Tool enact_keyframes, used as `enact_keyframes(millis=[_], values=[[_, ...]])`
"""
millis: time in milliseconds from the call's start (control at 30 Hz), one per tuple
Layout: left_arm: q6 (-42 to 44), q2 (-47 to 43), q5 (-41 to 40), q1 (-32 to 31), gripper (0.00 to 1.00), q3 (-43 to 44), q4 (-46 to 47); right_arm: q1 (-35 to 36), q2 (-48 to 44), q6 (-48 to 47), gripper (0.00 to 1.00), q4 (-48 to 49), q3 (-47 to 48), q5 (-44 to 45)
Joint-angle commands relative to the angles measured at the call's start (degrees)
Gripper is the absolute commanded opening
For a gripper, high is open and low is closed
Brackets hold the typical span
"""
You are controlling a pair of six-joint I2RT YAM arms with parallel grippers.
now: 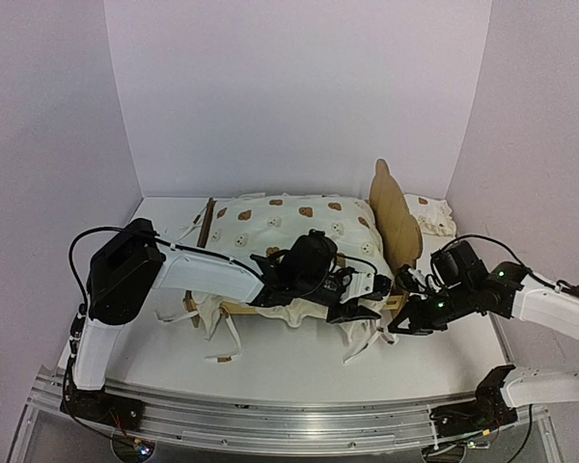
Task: Set up the pet bed
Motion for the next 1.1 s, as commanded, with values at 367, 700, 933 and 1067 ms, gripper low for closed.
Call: enact_keyframes(millis=[367, 700, 933, 1067], values=[[-53.9, 0.5, -7.3, 0.0, 0.22, -3.1, 3.8, -0.3, -5.5, 4.3, 0.00, 0.9, -1.4, 4.5], [-58.4, 6.7, -9.0, -0.6, 0.23, -1.6, 10.9, -0.3, -4.7, 3.5, 0.00, 1.6, -1.4, 4.8], [-59.5, 9.0, -12.7, -0.8, 0.27, -0.8, 13.0, -0.3, -2.8, 2.0, 0.00, 1.6, -0.1, 4.6], [-61.3, 10.6, -16.2, -0.8, 0.30, 0.2, 14.0, -0.3, -2.5, 1.4, 0.00, 1.9, 0.1, 4.8]])
